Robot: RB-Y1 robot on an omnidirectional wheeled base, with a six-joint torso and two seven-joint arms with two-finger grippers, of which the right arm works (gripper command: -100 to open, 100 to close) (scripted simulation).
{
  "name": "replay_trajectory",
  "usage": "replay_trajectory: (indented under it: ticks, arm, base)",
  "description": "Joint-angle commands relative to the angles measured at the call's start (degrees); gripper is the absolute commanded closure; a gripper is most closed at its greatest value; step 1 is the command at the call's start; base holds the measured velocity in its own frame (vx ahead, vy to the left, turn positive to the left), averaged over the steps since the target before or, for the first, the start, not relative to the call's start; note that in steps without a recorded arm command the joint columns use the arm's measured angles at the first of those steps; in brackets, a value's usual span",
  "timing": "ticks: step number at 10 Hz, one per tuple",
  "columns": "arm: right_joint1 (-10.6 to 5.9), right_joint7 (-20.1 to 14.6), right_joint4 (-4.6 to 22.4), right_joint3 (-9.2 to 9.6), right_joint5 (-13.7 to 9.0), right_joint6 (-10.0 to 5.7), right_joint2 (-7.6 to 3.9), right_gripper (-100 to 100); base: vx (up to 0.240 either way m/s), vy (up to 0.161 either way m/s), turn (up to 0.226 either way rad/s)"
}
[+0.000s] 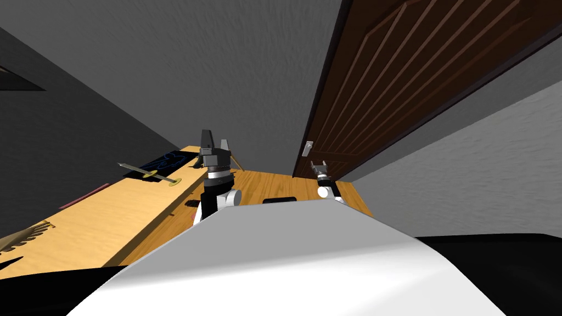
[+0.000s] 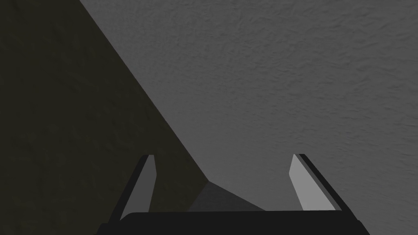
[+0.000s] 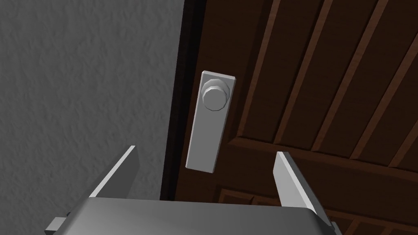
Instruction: Pull the door open
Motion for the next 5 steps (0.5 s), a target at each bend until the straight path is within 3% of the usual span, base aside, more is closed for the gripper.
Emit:
replay_trajectory:
  ticks: [1, 5]
  arm:
    - [-0.63, -1.9, 1.3, 0.42, -1.8, -0.05, -0.93, -100]
    - [-1.77, -5.7, 4.3, 1.68, -5.4, -0.51, -2.80, -100]
  base:
    - [0.128, 0.007, 0.020]
    - [0.153, -0.006, 0.020]
